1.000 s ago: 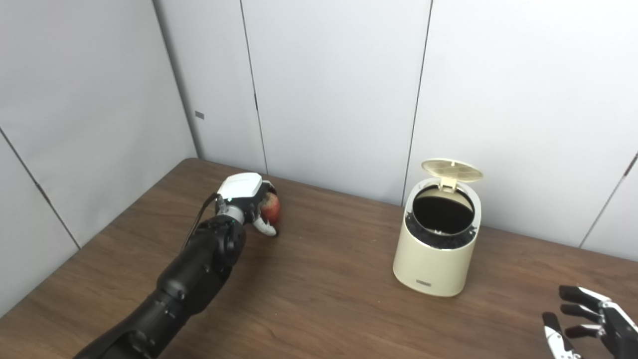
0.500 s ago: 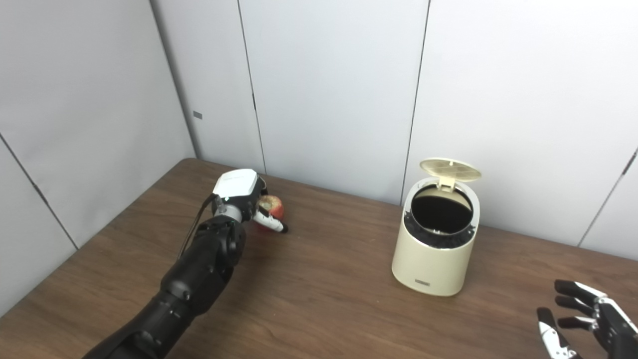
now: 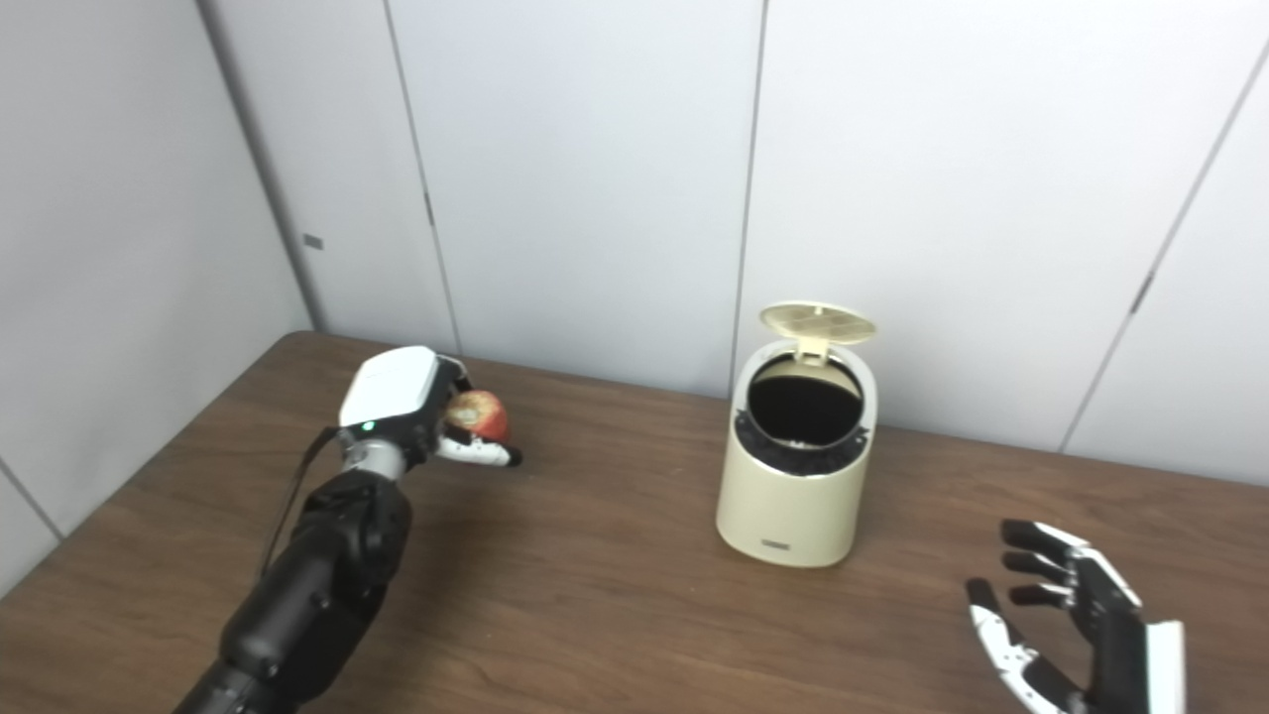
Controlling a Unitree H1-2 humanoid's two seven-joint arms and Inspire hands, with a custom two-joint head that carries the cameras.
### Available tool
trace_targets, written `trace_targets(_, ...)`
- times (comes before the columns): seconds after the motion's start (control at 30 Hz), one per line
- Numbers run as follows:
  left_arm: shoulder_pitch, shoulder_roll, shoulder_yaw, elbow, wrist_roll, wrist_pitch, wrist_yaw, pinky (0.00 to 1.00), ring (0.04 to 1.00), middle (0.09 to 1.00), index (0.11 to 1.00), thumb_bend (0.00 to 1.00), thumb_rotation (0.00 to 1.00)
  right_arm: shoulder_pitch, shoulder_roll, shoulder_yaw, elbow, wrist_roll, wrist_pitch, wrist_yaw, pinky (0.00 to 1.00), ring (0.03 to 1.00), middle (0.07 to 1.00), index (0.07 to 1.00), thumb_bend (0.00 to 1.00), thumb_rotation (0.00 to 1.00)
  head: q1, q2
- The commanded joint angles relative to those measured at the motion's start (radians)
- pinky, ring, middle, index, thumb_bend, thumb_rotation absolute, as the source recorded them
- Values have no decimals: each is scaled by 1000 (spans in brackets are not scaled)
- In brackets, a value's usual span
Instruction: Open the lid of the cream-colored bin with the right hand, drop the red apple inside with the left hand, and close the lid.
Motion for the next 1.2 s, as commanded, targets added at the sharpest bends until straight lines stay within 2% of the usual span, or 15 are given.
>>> trace_targets(0.0, -13, 13, 9, -77, 5, -43, 66, 189, 343, 444, 528, 495, 0, -27, -10, 2, 17, -18, -84, -33, 559, 677, 704, 690, 172, 0, -32, 1)
trace_targets(0.13, 21, 6, 14, -175, -8, -74, 92, 204, 348, 453, 524, 496, 0, -34, -4, 8, 82, -62, -111, -75, 579, 691, 713, 699, 207, 1, -93, 5)
trace_targets(0.3, 41, 10, 16, -255, -42, -126, 73, 201, 354, 466, 520, 497, 0, -44, 13, 21, 127, -84, -119, -114, 597, 703, 722, 706, 244, 206, -163, 7)
trace_targets(0.33, 45, 7, 16, -264, -51, -144, 81, 201, 352, 466, 521, 497, 0, -46, 15, 24, 129, -87, -116, -117, 600, 707, 725, 707, 246, 222, -169, 7)
trace_targets(0.47, 57, -1, 14, -292, -61, -199, 96, 207, 351, 469, 527, 496, 0, -52, 26, 35, 137, -96, -113, -130, 602, 712, 730, 711, 244, 212, -196, 7)
trace_targets(0.63, 70, -42, -6, -333, -64, -252, 97, 208, 353, 470, 528, 496, 0, -66, 33, 38, 172, -96, -140, -156, 598, 708, 722, 705, 248, 160, -210, 4)
trace_targets(0.9, 58, -113, -23, -325, -56, -321, 120, 209, 351, 465, 530, 495, 0, -70, 40, 48, 179, -97, -119, -161, 585, 705, 727, 712, 258, 218, -229, 2)
trace_targets(1.17, 35, -180, -36, -307, -62, -378, 155, 218, 363, 481, 528, 496, 0, -77, 42, 51, 203, -99, -137, -180, 582, 699, 724, 709, 269, 250, -236, 3)
